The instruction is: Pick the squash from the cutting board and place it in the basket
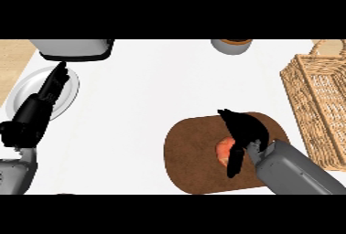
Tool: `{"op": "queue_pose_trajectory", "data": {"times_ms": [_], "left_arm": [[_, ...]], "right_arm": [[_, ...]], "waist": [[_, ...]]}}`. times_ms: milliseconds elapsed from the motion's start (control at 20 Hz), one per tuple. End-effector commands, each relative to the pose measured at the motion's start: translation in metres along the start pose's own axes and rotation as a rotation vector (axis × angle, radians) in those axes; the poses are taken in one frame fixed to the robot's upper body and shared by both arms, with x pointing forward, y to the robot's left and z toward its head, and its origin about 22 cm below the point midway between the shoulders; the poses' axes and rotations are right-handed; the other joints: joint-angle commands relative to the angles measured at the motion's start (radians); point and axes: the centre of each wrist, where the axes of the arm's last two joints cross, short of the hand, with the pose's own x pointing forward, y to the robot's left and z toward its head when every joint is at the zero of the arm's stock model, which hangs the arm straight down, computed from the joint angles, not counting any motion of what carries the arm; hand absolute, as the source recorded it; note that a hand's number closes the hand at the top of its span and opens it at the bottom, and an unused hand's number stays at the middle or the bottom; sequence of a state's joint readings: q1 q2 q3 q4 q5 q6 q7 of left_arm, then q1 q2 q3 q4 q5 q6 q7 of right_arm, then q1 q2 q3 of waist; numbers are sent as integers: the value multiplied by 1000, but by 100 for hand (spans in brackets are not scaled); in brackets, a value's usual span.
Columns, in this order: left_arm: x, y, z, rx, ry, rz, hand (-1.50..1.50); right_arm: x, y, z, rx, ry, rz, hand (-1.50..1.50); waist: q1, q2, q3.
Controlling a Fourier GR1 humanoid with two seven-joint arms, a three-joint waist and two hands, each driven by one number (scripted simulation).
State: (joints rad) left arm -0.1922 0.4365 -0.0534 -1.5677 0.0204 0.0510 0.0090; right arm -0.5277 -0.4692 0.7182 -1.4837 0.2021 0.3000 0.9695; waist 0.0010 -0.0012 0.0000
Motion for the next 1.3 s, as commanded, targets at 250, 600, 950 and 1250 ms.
{"op": "queue_pose_trajectory", "data": {"times_ms": [250,600,950,1250], "left_arm": [[18,-9,-13,2,-2,-2,0],[-1,-12,8,-18,3,9,0],[-11,10,-6,2,-26,-4,0],[-3,-10,-10,-3,4,-16,0]], "right_arm": [[17,20,-1,2,46,-8,-150],[-1,27,-20,42,75,-14,-150],[-19,51,-32,55,83,8,-150],[-6,48,-39,60,77,-98,150]], "waist": [[-1,0,0],[2,1,0],[0,2,0],[1,2,0]]}}
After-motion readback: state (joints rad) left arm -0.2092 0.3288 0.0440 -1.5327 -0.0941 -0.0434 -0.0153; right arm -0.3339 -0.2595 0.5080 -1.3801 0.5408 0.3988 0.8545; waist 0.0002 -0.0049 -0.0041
